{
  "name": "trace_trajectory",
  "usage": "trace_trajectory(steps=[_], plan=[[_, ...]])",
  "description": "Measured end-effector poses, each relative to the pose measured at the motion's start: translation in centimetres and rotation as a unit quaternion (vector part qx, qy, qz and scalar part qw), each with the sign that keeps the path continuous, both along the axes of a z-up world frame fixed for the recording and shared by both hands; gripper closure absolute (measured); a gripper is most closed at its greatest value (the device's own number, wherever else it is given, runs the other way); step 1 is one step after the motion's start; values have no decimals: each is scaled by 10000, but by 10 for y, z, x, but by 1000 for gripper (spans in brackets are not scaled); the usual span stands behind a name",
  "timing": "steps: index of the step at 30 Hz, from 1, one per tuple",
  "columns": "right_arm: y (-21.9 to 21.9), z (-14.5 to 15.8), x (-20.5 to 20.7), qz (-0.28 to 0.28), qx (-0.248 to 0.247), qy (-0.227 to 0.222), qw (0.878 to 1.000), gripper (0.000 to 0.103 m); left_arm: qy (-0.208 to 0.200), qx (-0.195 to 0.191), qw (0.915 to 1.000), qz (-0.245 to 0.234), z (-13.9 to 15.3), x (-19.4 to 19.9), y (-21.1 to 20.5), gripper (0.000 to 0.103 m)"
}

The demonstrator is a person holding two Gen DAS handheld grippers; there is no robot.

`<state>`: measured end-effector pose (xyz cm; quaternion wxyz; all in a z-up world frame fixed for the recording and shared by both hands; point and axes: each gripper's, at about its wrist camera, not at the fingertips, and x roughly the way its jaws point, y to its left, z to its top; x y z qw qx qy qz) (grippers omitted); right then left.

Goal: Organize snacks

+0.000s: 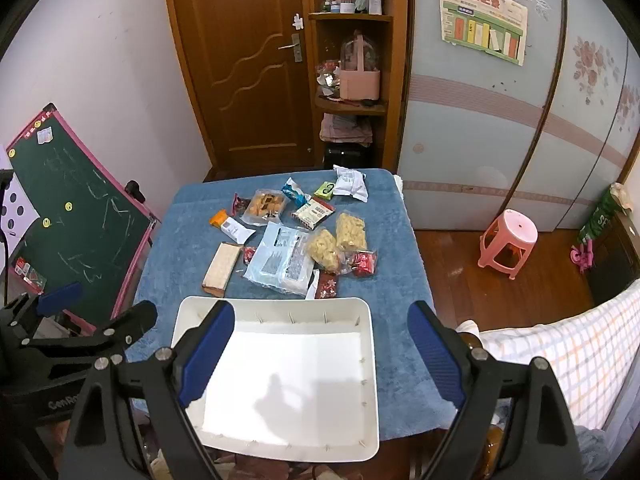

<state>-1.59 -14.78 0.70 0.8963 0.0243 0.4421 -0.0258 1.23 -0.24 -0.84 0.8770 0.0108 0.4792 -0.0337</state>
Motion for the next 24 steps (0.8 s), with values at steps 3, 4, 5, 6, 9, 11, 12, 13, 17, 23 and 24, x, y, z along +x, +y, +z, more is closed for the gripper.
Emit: trace_trajectory(steps=[3,4,5,6,9,11,12,13,17,23,24], plan=[[0,-1,-1,-5,-9,-12,10000,14,-1,27,10000,-15,0,1,-1,2],[0,0,-2,0,-2,-8,10000,14,4,23,10000,-4,1,1,-2,2],[0,-1,-2,3,-2,-4,10000,14,9,28,10000,-4,1,2,-2,2],[0,-1,-2,3,-6,-5,10000,14,12,26,10000,-5,1,2,-2,2],[-1,-1,-3,-2,2,-5,10000,14,15,33,10000,-12,1,1,-3,2],[0,-2,-2,4,9,1,10000,14,12,38,10000,-16,1,1,-3,2],[0,-2,-2,8,12,10,10000,14,12,38,10000,-16,1,1,-3,2],[1,-3,-1,14,14,17,10000,14,13,36,10000,-20,1,2,-3,2],[3,-4,1,36,20,35,10000,14,21,32,10000,-30,1,2,-2,2],[3,-5,3,91,48,70,9999,14,47,-10,10000,15,-7,-1,1,2],[3,-5,3,98,50,76,9999,14,55,-13,10000,21,-8,-1,2,2]])
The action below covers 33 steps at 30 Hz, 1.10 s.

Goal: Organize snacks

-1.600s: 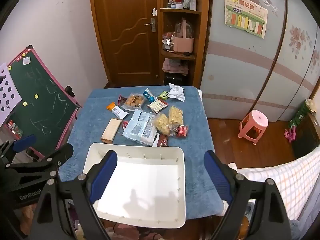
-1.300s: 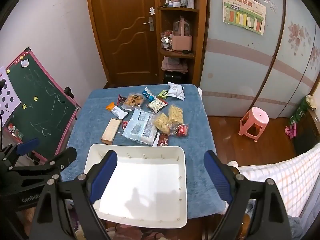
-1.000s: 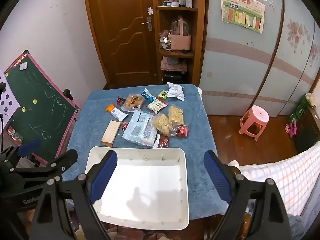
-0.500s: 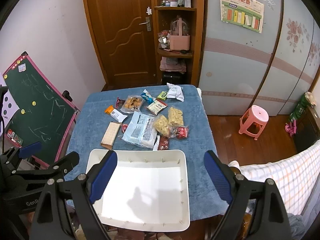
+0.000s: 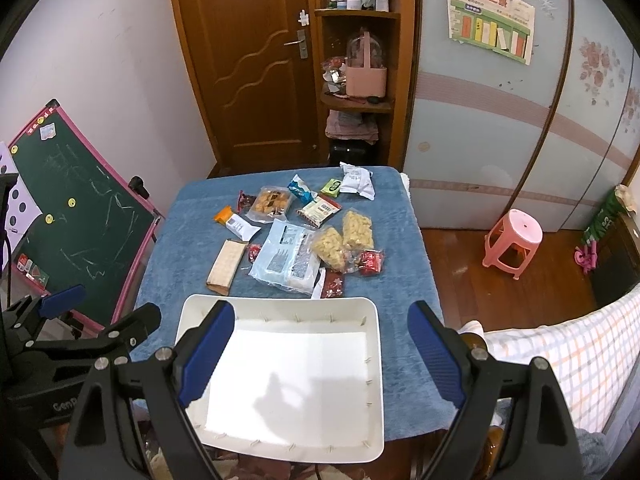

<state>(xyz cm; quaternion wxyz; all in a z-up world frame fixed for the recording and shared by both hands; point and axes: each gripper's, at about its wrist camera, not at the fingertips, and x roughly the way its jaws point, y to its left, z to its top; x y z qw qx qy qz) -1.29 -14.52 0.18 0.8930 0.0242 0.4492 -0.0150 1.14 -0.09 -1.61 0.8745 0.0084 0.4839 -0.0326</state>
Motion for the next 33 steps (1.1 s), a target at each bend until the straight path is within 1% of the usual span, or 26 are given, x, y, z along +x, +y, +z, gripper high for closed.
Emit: trace_trajectory(steps=[17,27,33], plan=[[-3,-1,2,23,46,35,10000,14,17,-8,10000,-2,1,3,3,2],[-16,-1,-4,217,134,39,9997,14,-2,25,9999,151,-1,-9,-11,2],[-22,-2,-8,341,175,22,9993,14,-31,66,9997,253,4,-16,-17,2]])
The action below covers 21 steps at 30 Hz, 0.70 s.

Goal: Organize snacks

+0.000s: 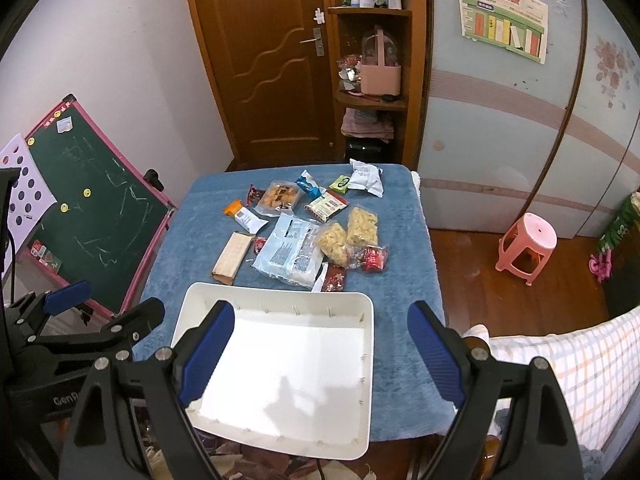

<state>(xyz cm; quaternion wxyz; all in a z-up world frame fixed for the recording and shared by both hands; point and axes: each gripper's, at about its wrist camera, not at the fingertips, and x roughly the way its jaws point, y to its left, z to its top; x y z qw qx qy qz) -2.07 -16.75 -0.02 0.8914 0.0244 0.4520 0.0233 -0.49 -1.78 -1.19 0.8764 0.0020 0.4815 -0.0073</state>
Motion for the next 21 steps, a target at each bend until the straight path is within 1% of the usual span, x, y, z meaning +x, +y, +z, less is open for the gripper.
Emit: trace_trajectory(steps=[6,11,17,19,21], plan=[[-8,-4,3,63,113,46,9999,14,-70,114,9998,133,7,2,3,2],[-19,-4,19,-56,168,50,9998,14,-253,133,9988,404,18,18,28,2],[-36,-2,55,-429,-66,-47,9990,14,-761,244,9929,887,41,56,73,2],[-43,-2,71,-552,-137,-31,9984,14,-850,233,9919,918,44,74,84,2],[-49,-4,90,-592,-134,47,9981,14,-834,194,9922,906,42,93,92,2]])
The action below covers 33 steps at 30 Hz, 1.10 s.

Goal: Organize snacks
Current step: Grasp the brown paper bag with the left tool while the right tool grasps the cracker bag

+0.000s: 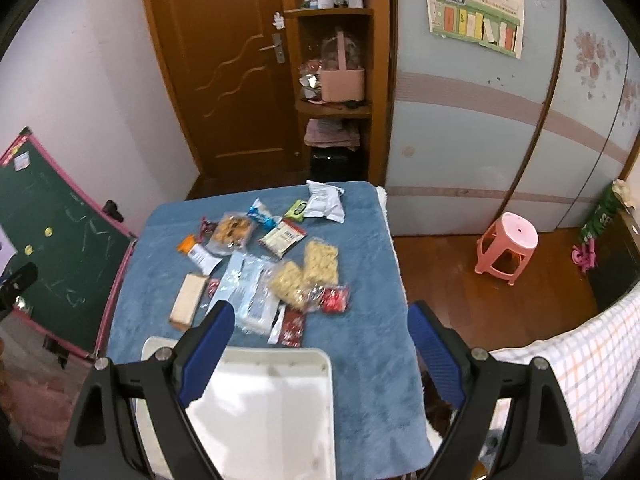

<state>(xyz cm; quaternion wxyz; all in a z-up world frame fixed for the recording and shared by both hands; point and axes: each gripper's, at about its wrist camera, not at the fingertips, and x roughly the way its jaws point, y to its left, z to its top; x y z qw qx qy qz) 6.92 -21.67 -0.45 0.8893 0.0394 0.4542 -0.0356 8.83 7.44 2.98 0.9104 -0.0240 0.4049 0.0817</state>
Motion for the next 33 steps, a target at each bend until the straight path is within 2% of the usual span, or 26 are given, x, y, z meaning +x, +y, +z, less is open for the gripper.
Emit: trace_trajectory(steps=[4,8,13,15,19,22,26,29,33], plan=[[-12,-11,43,-13,15,168,9999,14,316,-60,9993,-181,-23,52,11,2],[-19,-37,90,-24,77,451,9989,14,694,-21,9965,-475,-64,103,13,2],[-23,-87,142,60,188,839,9963,14,1175,261,9887,-889,-136,156,4,2],[-24,-110,159,75,223,989,9948,14,1578,278,9816,-1042,-177,178,1,2],[-35,-173,193,72,591,1538,9863,14,2298,78,9677,-1030,-251,201,2,6],[-42,-212,208,-17,914,1922,9771,14,2703,61,9573,-1023,-294,211,-1,7],[-55,-249,220,-242,1175,2208,9679,14,2938,-88,9495,-1100,-322,216,-9,7],[-58,-265,226,-316,1302,2302,9639,14,3054,-109,9453,-1138,-336,217,-15,7],[-56,-282,233,-290,1368,2452,9593,14,3466,-85,9311,-1135,-355,220,-17,7]])
